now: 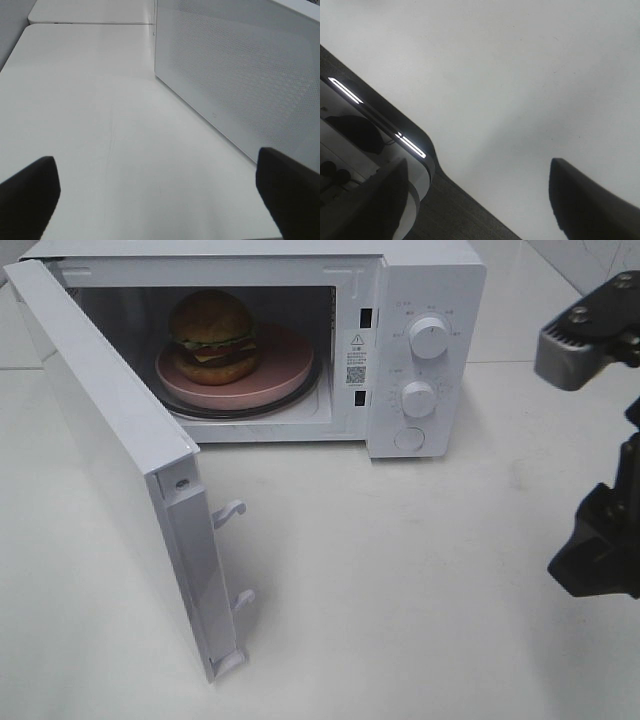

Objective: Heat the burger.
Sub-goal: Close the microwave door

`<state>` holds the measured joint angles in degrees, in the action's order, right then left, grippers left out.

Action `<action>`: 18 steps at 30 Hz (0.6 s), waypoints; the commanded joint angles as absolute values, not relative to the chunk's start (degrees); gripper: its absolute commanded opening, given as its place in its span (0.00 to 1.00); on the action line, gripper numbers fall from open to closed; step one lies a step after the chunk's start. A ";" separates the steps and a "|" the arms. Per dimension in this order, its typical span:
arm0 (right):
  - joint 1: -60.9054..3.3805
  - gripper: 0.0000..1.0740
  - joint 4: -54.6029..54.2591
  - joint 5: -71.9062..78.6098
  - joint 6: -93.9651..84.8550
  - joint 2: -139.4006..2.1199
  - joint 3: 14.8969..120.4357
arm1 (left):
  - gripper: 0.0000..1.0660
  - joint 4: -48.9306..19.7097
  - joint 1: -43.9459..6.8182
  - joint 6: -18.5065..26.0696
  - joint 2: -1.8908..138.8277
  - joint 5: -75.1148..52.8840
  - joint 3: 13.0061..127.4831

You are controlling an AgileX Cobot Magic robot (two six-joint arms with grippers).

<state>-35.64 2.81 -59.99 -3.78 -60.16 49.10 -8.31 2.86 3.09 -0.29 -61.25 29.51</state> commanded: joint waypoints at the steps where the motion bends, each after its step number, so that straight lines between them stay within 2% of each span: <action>1: -35.47 0.71 2.75 -62.51 -2.92 -55.23 48.87 | 0.94 -8.65 2.98 3.04 -1.26 -61.08 29.56; 12: -34.66 0.71 6.88 -67.61 2.75 -42.00 48.87 | 0.94 -8.65 2.98 3.04 -1.26 -61.08 29.56; 18: -24.24 0.71 6.88 -66.29 2.01 -35.41 43.09 | 0.94 -8.65 2.98 3.04 -1.26 -61.08 29.56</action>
